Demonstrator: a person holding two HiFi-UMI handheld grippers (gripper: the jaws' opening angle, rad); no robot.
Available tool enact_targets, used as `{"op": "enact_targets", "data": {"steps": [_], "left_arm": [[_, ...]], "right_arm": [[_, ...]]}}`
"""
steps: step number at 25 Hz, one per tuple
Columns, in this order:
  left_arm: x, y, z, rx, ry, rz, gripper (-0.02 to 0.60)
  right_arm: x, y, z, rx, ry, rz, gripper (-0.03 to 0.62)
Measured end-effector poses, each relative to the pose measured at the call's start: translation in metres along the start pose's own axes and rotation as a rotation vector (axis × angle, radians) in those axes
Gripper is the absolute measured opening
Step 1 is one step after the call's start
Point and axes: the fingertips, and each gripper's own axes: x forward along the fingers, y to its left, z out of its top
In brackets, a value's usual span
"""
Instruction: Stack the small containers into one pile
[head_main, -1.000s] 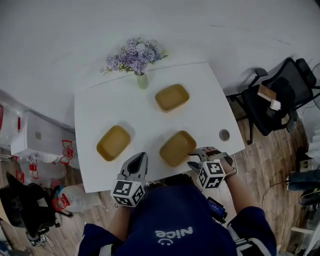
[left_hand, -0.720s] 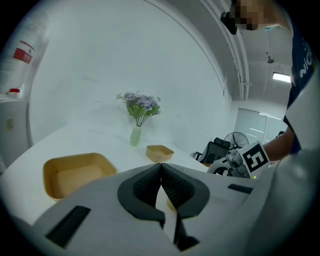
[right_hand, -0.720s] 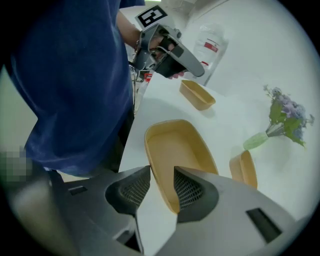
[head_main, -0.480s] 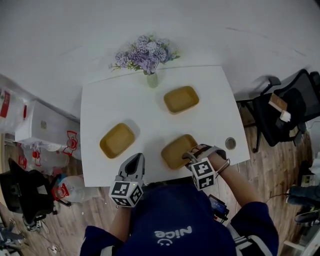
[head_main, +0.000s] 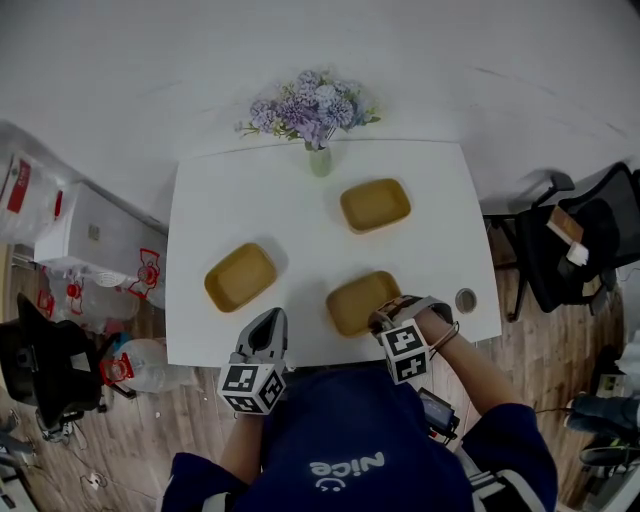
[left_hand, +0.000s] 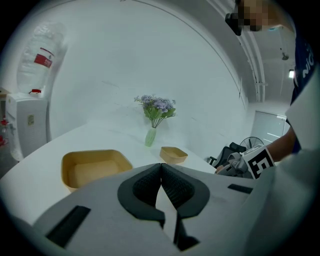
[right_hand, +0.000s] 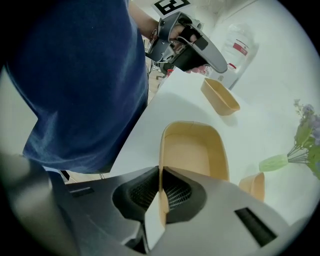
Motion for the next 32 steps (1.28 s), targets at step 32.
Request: {"op": "enact_targets", "data": {"steps": [32], "left_arm": [[0.013,-0.015,0.028,-0.027,-0.042,0.005,0.02]], "right_arm": [[-0.107,-0.171,-0.08,0.054,0.035,-0.329,0.052]]}}
